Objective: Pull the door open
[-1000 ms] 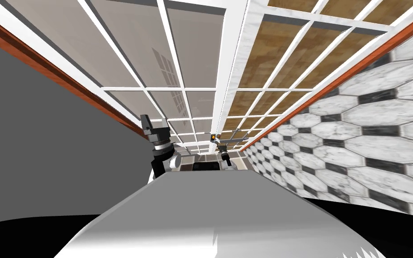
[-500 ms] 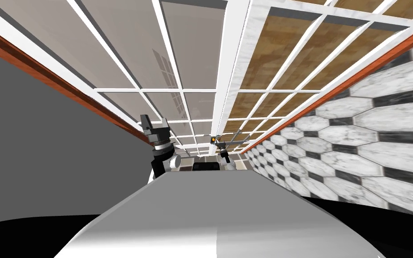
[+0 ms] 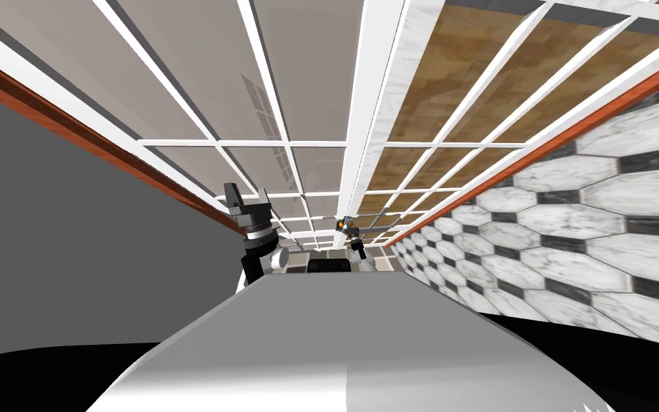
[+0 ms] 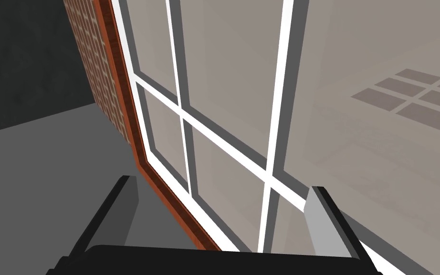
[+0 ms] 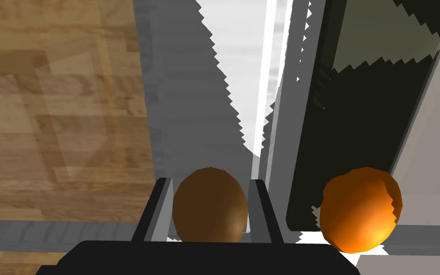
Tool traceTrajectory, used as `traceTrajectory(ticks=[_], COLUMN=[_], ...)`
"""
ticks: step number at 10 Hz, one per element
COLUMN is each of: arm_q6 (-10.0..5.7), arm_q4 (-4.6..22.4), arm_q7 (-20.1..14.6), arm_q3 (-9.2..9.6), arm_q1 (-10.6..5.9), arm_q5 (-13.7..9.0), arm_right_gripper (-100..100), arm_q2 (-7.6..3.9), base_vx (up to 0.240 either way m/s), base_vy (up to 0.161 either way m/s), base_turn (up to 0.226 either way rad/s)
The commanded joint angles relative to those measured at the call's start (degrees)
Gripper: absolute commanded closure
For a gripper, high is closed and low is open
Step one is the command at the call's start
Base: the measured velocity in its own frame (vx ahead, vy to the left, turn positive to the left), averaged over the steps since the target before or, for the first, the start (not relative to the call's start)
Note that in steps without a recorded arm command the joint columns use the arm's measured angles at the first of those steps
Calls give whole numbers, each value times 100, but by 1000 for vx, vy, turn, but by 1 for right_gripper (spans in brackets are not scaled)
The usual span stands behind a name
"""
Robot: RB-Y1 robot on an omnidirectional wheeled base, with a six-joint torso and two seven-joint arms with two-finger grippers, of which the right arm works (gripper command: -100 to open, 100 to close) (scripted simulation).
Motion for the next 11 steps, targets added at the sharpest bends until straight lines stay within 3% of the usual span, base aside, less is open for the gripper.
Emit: traceTrajectory(ticks=[1,3,4,9,11], arm_q6=[-7,-7,26,51,75], arm_q4=[-8,-8,87,183,275], arm_q7=[0,0,-95,-203,-345], arm_q3=[-6,-6,-17,-36,-53], arm_q1=[-3,-3,167,350,528], arm_q5=[-4,-4,-21,-46,-78], arm_right_gripper=[100,100,100,100,100], arm_q2=[-6,-6,-59,-127,-200], base_vx=[-6,0,-98,-132,-161], base_vy=[1,0,42,19,45], base_turn=[1,0,7,-19,6])
